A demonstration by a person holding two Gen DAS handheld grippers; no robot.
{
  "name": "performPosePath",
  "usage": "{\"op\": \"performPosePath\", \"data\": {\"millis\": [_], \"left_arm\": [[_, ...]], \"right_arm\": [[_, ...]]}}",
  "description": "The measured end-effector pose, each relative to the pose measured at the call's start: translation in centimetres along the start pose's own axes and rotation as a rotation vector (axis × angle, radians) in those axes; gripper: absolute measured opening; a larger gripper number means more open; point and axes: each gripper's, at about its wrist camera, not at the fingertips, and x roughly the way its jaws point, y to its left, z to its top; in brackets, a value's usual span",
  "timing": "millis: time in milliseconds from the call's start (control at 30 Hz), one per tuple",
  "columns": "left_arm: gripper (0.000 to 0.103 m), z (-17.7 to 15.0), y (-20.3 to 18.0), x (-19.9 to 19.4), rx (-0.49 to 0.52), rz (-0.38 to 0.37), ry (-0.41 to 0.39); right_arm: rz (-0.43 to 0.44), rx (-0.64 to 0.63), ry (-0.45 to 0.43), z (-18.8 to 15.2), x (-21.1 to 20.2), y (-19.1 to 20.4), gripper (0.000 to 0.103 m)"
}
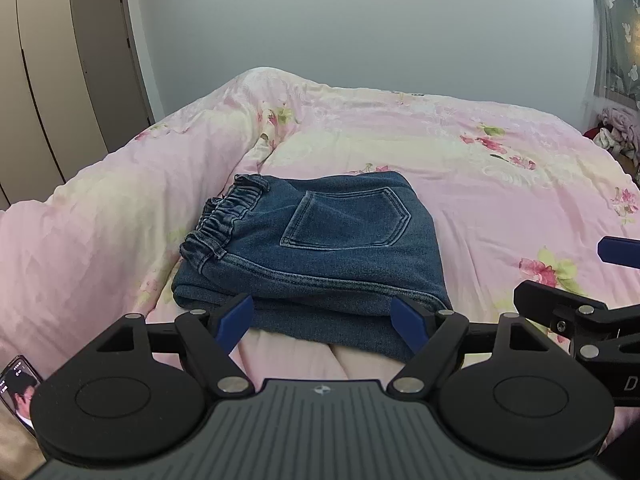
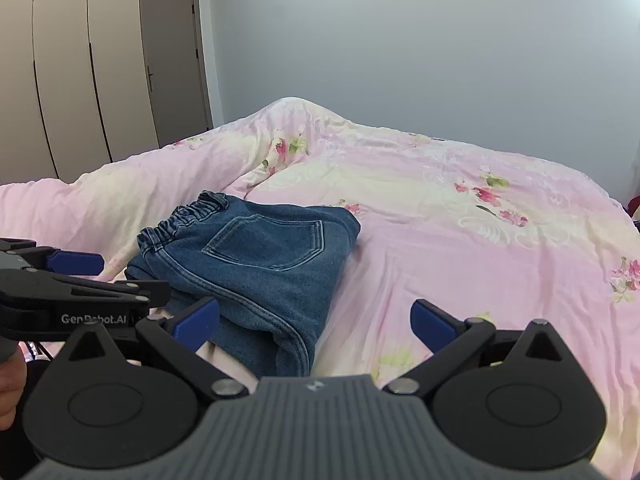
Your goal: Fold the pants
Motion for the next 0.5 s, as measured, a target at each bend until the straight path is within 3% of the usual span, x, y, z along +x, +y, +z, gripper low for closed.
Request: {"op": "performPosePath", "data": {"millis": [500], "left_arm": [[0.092,0.01,-0.18,-0.63,-0.006,-0.009,0.005]], "right_arm": [[-0.006,-0.012,-0.014,0.30,-0.97,0.13,0.098]]}}
